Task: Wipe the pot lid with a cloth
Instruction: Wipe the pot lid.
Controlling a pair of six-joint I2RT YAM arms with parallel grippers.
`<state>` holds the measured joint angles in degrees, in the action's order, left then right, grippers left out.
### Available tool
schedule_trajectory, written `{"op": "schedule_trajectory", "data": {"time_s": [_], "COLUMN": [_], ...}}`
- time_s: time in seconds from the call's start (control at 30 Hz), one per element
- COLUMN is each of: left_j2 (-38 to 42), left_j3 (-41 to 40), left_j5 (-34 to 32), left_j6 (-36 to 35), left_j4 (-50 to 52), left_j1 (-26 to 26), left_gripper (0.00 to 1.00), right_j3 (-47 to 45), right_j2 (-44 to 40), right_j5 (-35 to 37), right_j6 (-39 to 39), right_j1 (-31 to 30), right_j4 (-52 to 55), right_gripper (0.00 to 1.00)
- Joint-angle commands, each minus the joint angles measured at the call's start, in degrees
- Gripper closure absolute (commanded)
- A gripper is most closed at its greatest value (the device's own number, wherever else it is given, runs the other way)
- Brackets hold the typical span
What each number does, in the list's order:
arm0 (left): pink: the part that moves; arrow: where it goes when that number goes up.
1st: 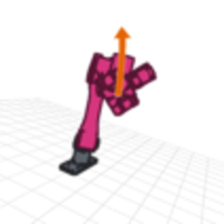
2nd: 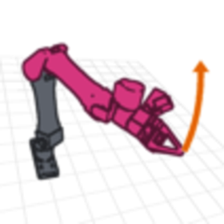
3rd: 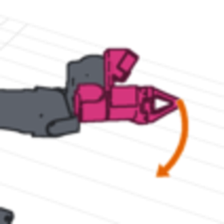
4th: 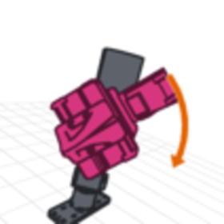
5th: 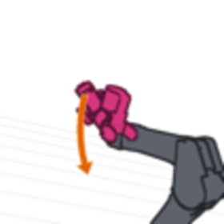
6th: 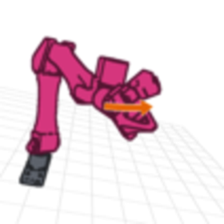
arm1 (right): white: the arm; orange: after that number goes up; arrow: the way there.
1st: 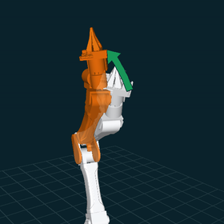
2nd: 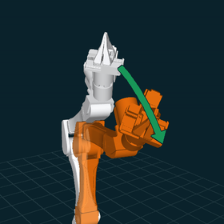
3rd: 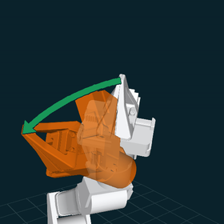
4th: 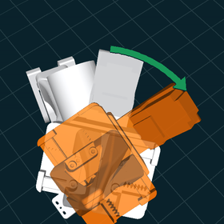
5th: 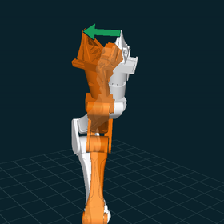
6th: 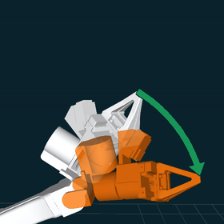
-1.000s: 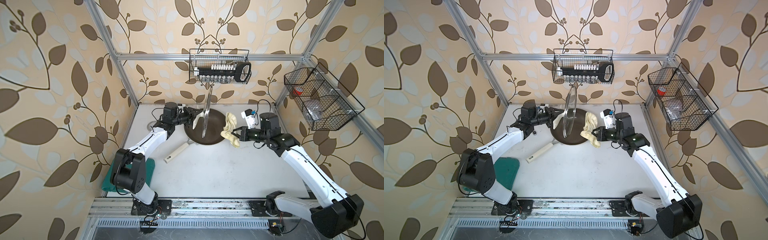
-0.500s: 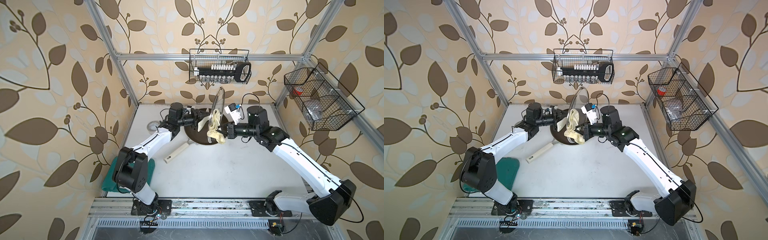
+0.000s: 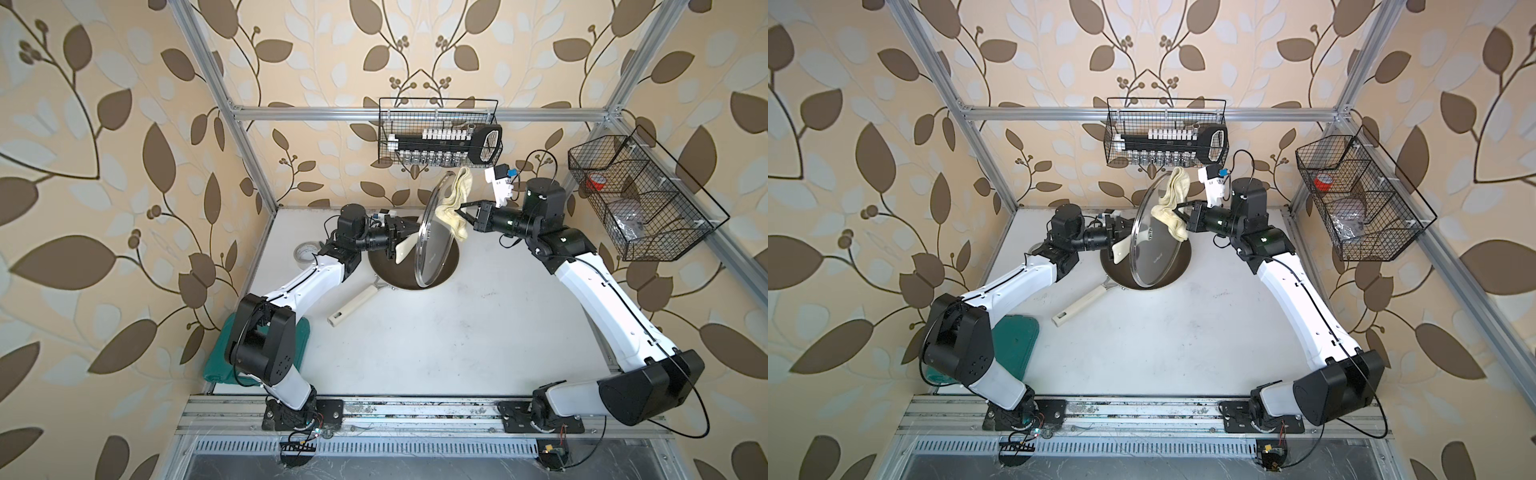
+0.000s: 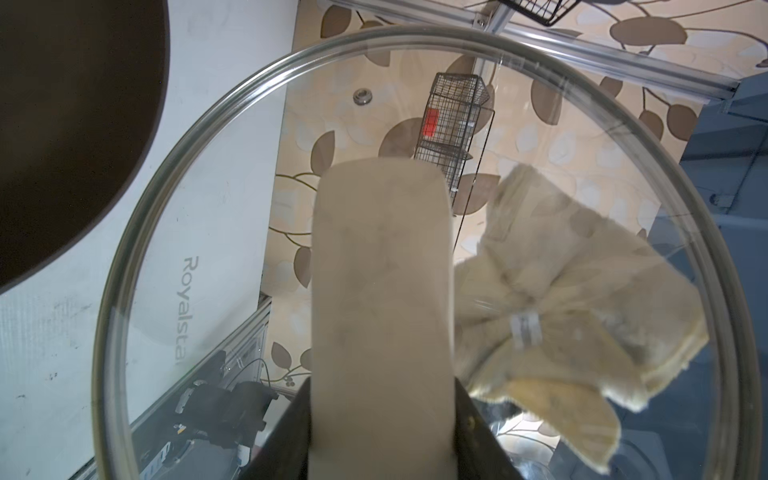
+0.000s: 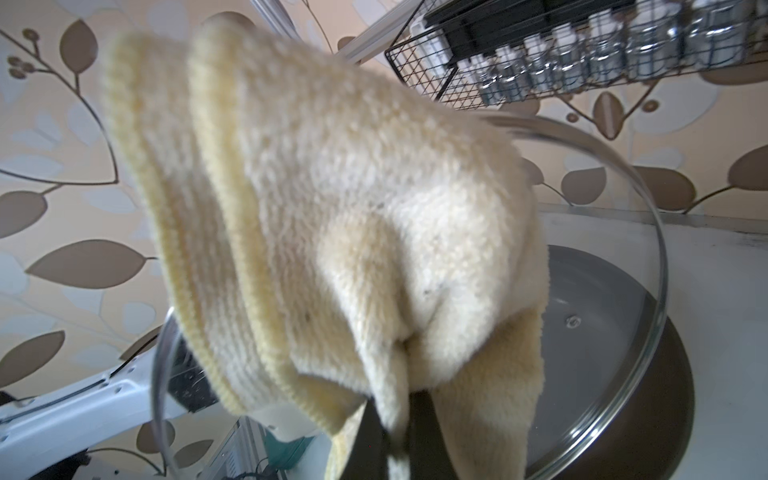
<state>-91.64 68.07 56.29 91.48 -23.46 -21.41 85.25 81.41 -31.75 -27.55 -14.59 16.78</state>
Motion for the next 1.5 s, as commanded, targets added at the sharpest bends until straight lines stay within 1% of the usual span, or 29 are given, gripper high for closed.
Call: {"op": "schedule_trajectory", "data": {"time_s": [0.0, 0.1, 0.2, 0.3, 0.43, 0.57, 0.73, 0.83, 0.97, 1.07, 1.2, 1.3, 1.47], "left_j2": [4.32, 4.53, 4.49, 4.21, 3.27, 2.8, 1.96, 1.4, 0.61, 0.06, 0.05, -0.2, -0.69], "left_j3": [6.98, 7.82, 8.39, 8.49, 9.07, 9.39, 8.43, 7.7, 7.34, 7.68, 7.44, 7.85, 9.61], "left_j5": [5.9, 6.46, 6.16, 4.55, 1.83, -0.67, -4.89, -5.92, -5.93, -5.26, -4.27, -3.3, -1.45], "left_j6": [0.11, 0.28, 0.01, 0.38, 2.15, 2.35, 2.76, 2.81, 3.12, 2.91, 2.65, 3.02, 3.72], "left_j4": [-16.6, -17.62, -17.93, -19.04, -22.18, -22.5, -22.74, -22.84, -23.29, -23.12, -22.94, -23.51, -24.26], "left_j1": [-0.74, -0.83, -0.83, -0.87, -0.92, -0.92, -0.92, -0.92, -0.92, -1.0, -1.18, -1.49, -2.09], "left_gripper": [1.0, 1.0, 1.0, 1.0, 1.0, 1.0, 1.0, 1.0, 1.0, 1.0, 1.0, 1.0, 1.0], "right_j3": [1.73, 0.32, -2.89, -6.92, -12.54, -16.81, -18.87, -17.79, -13.22, -7.18, 0.99, 5.51, 8.96], "right_j2": [2.1, 2.81, 2.64, 1.21, -1.61, -5.01, -9.12, -10.93, -10.65, -8.79, -4.74, -1.39, 3.12], "right_j5": [1.83, 3.4, 3.53, 4.03, 2.25, 1.23, -0.45, -1.22, -3.85, -4.82, -2.69, -0.24, 2.35], "right_j6": [-1.26, -1.44, -0.5, 1.52, 2.27, 3.37, 4.29, 4.97, 4.55, 4.55, 5.44, 4.36, -0.23], "right_j1": [2.19, 3.98, 5.01, 5.08, 4.6, 1.52, -4.82, -8.23, -10.23, -10.71, -10.55, -8.58, -2.12], "right_j4": [1.27, 2.3, 3.29, 4.14, 4.0, 3.62, 2.57, 1.16, -0.64, -0.52, 1.14, 1.65, 0.19], "right_gripper": [1.0, 1.0, 1.0, 1.0, 1.0, 1.0, 1.0, 1.0, 1.0, 1.0, 1.0, 1.0, 1.0]}}
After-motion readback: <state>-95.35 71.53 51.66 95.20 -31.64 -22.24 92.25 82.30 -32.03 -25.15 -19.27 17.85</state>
